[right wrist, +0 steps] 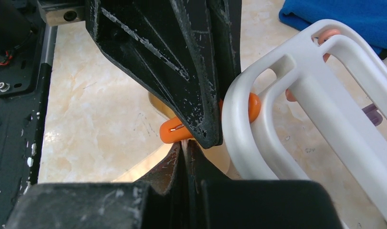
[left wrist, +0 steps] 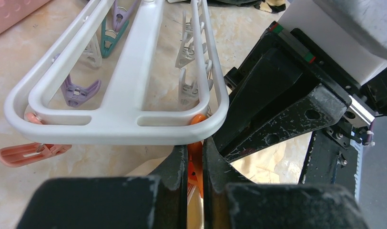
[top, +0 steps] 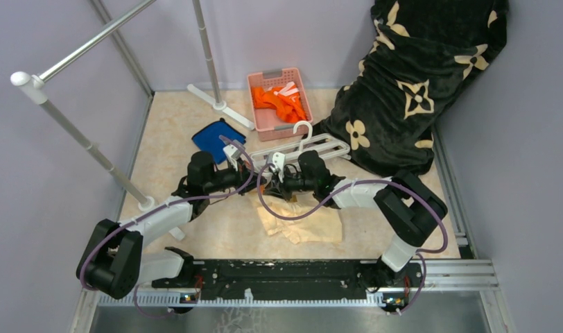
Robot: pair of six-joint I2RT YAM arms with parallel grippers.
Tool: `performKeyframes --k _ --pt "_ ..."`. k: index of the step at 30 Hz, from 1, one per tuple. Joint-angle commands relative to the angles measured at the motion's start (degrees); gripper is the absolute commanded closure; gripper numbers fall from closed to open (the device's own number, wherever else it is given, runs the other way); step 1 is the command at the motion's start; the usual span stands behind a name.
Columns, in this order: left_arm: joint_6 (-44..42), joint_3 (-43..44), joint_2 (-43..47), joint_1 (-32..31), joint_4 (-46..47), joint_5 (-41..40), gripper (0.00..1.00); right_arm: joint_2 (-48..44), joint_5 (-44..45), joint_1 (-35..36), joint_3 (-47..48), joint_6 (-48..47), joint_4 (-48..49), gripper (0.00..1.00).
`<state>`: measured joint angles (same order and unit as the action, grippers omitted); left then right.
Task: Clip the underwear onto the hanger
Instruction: Clamp the underwear onto the hanger.
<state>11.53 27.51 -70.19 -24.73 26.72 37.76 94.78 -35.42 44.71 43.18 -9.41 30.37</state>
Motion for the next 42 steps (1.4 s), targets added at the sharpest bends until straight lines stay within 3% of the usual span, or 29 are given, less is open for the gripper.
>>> performKeyframes --k 1,14,42 --pt "-2.38 2.31 0.30 -0.25 -0.34 0.09 1.00 -3.69 -1.23 -0.97 1.38 -0.34 2.13 1.00" --pt "-4.67 2.59 0.79 -0.28 -1.68 -0.86 1.00 -4.96 -5.06 -2.03 2.70 -1.62 -3.57 1.00" --pt "-2.30 0.88 1.42 -0.32 2.19 0.04 1.00 -4.76 -5.56 -4.23 1.67 4.21 0.61 1.00"
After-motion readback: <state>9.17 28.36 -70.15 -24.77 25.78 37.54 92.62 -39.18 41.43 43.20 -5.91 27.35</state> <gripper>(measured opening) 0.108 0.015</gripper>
